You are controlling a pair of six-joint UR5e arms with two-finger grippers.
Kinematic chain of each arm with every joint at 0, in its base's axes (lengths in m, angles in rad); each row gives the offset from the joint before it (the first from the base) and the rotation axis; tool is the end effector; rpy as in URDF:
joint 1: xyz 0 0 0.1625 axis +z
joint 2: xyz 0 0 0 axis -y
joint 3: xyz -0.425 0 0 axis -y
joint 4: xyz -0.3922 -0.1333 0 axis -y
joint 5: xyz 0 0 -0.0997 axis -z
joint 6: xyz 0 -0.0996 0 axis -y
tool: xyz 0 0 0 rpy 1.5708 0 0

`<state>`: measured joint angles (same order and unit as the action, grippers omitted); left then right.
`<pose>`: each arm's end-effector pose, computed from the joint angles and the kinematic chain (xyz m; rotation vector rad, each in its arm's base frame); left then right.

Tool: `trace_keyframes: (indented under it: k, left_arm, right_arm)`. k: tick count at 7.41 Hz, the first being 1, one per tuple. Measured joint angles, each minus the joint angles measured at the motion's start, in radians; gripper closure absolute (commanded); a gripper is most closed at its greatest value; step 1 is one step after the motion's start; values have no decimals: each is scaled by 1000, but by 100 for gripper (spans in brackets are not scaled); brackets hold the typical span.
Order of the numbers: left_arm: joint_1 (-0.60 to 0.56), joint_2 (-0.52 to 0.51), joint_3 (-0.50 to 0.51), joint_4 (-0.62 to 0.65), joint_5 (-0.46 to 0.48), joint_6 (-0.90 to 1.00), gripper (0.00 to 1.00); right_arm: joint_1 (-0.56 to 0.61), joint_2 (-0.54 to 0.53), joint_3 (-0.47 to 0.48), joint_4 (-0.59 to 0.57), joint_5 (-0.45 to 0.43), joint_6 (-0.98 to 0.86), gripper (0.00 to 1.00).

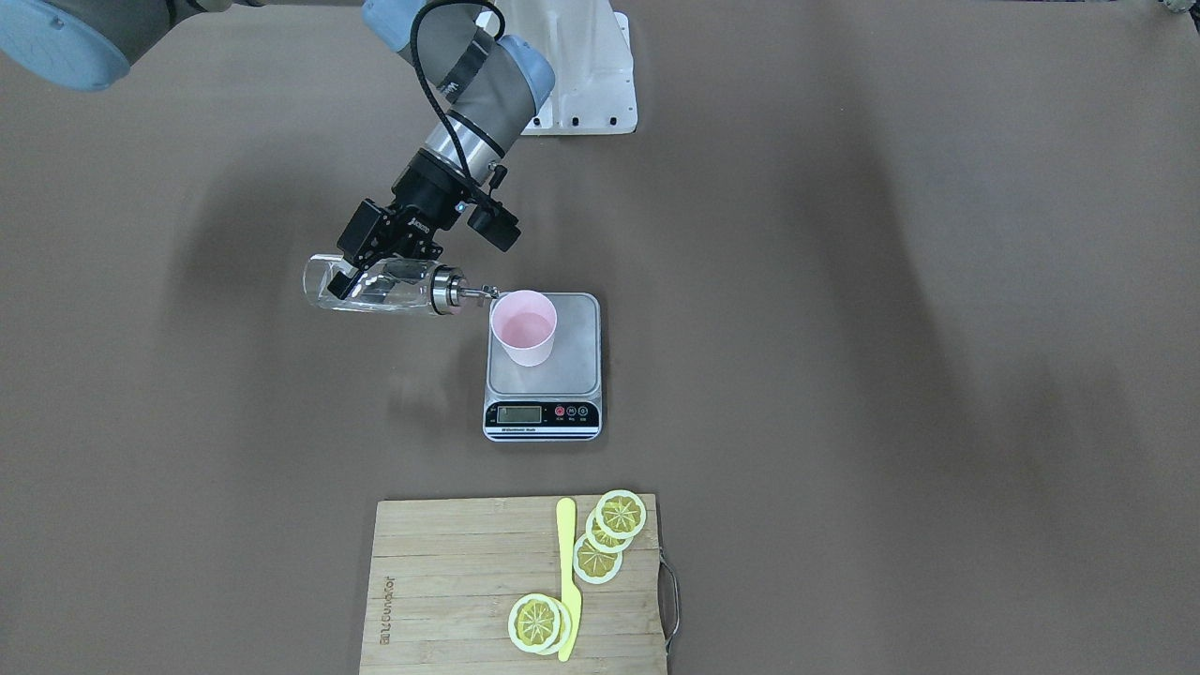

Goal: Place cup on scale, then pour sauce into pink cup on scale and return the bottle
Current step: 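Tilt the bottle's spout down over the pink cup with the right gripper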

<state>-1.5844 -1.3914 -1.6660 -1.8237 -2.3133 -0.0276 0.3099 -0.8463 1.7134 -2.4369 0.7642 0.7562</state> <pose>-0.0717 -0.4246 0.6693 0.1557 0.7417 0.0234 -0.5424 -0.3891 0.2505 0.6899 0.4336 -0.4764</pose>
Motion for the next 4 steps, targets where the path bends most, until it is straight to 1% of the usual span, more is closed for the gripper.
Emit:
trace_keyframes:
  k: [2, 4]
  left_arm:
    - [1, 0, 2, 0, 0, 0, 2]
    - [1, 1, 3, 0, 0, 0, 2]
  right_arm:
    - [0, 31, -19, -78, -2, 0, 100]
    - [1, 47, -48, -113, -2, 0, 100]
